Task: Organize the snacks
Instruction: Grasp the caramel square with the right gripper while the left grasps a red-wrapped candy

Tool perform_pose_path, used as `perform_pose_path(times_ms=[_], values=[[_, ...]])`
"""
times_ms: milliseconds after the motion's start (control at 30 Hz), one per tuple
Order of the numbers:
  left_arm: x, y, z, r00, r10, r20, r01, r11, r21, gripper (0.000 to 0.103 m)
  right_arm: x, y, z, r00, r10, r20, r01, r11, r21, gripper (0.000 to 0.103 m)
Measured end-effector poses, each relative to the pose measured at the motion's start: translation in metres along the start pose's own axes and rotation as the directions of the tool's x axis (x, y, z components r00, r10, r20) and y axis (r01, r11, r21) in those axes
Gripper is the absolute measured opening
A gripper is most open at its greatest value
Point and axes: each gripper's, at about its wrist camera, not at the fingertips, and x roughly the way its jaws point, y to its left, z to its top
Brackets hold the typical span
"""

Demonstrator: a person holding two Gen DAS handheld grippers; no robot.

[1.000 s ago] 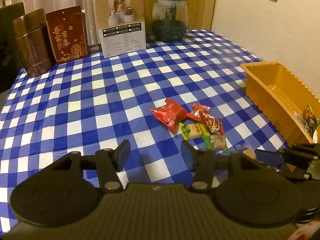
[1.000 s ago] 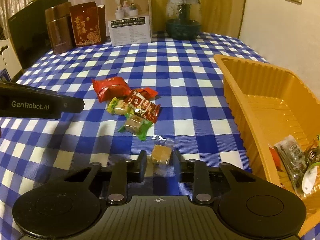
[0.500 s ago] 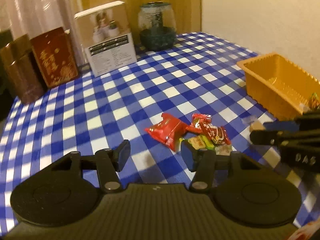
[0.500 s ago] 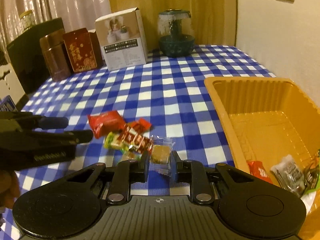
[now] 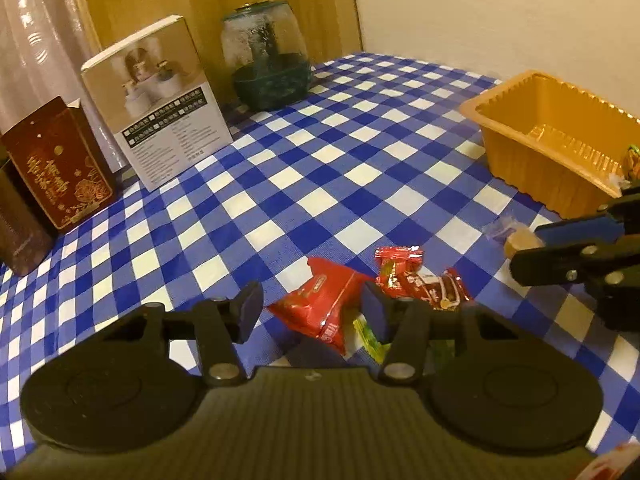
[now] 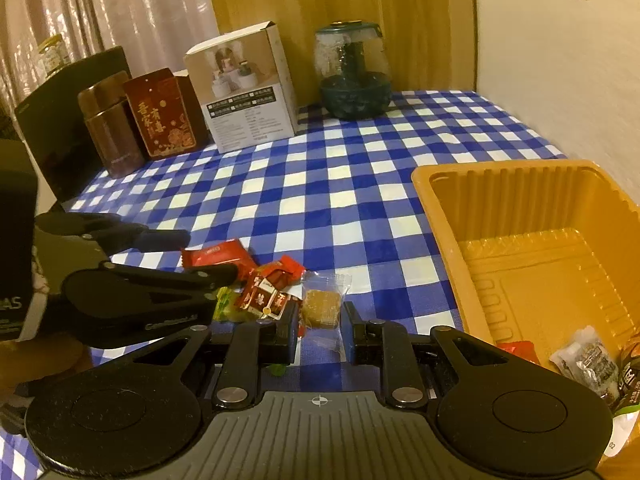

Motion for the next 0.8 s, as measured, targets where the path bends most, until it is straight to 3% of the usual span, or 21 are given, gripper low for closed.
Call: perform_pose_path(times_ms=[100,267,433,800], values=[[0.008,-0.002,0.0,1.0,-0.019,-0.016,0.02,1.0,0.017,0.05,0.0,-0.001,0.0,1.0,-0.003,-0.002,0.003,1.0,0.008,0.022],[0.013,-0.004,-0.004,0.999,-0.02,-0.035,0.02,1.0,0.012,0.038,0.001,-0.002,0.001,1.0,-0.004,-0.002,0.004,1.0,0.015,0.022],[0.007,0.005,-0.004,0.999,-0.023,-0.044,0.02,0.997,-0.068,0.031,0.0,0.0,0.001,1.0,-0.002,-0.003,0.002,1.0,0.013,0.022],[-0.011,0.014,-0.007,0.997,-0.038,-0.068,0.022,0.975,-0.221,0.03,-0.002,-0.002,0.004,1.0,0.0,0.001,0.0,1.0,0.02,0.022]])
